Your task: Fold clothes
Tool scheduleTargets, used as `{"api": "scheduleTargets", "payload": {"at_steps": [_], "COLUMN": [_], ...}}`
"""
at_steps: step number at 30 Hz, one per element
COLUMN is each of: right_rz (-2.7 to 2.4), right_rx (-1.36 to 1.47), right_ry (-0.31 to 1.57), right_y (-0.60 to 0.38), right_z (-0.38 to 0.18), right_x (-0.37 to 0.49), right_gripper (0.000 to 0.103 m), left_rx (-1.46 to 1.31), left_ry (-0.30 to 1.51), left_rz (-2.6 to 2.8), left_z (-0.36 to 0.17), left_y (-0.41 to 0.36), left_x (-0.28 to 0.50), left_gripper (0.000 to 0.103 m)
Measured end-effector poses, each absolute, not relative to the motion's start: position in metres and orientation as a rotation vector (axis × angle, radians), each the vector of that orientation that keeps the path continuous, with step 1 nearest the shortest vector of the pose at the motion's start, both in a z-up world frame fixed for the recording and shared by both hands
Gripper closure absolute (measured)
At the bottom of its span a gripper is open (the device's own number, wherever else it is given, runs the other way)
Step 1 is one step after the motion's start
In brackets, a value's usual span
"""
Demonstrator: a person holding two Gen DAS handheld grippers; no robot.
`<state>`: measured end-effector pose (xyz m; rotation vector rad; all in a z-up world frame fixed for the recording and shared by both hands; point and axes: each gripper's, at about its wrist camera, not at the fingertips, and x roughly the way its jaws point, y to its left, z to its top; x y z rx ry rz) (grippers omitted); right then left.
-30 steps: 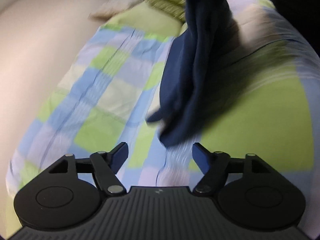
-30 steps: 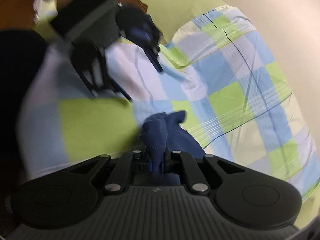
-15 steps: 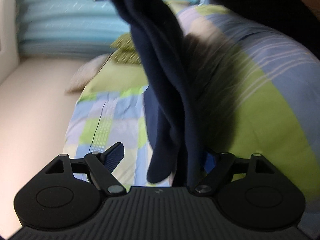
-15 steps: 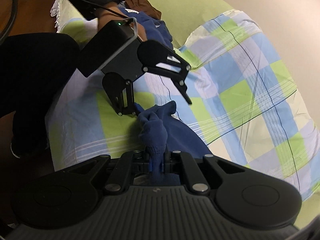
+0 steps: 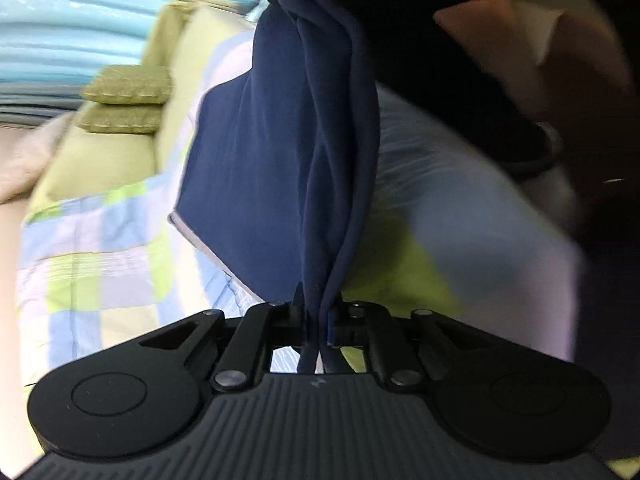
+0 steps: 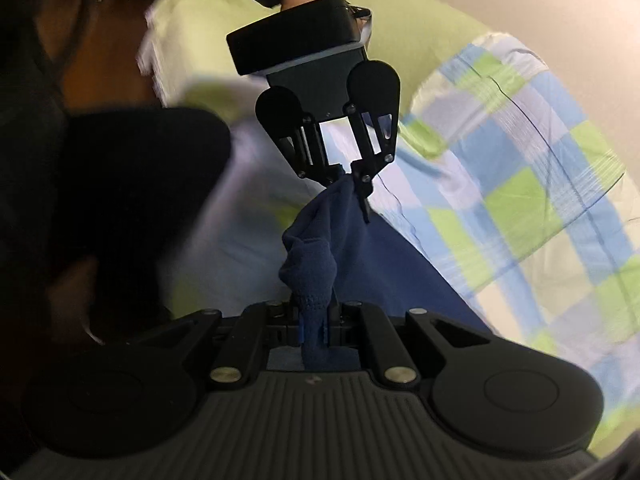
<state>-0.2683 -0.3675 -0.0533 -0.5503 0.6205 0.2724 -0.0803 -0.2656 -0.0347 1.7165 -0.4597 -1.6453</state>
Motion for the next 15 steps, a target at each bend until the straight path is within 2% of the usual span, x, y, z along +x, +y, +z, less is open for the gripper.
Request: {"api": "scheduleTargets", "payload": {"at_steps": [4,9,11,15], "right_rz": [0.192,0.051,0.019,-0.081], "right_rx": [-0.242,0.274,0.472,0.736], "right_ry": [0.516,0.334,0.275,0.208], "right_y": [-0.418,-0.522,-0.569,-0.647], "right_z": [-0.033,-0.022,-0.034,-0.078], "right_x": [-0.277,-0.297,-0.301,-0.306], "right_gripper": [0.097,0.097,0.097,0.097], "left_rx": [1.775,1.778,1.821,1.917], "left_ry": [-0.365,-0.207,-0.089,0.016], "left_rz": [-1.673,-1.765,-1.813,-1.852], "left_z": [0.018,0.081,0.082,0.052], "left_y": [-0.333,-0.465,-0.528,-0.612], "left_x": [-0.078,-0.073,-0.069,-0.068], "left_gripper": [0.096,0.091,0.090,0.089]}}
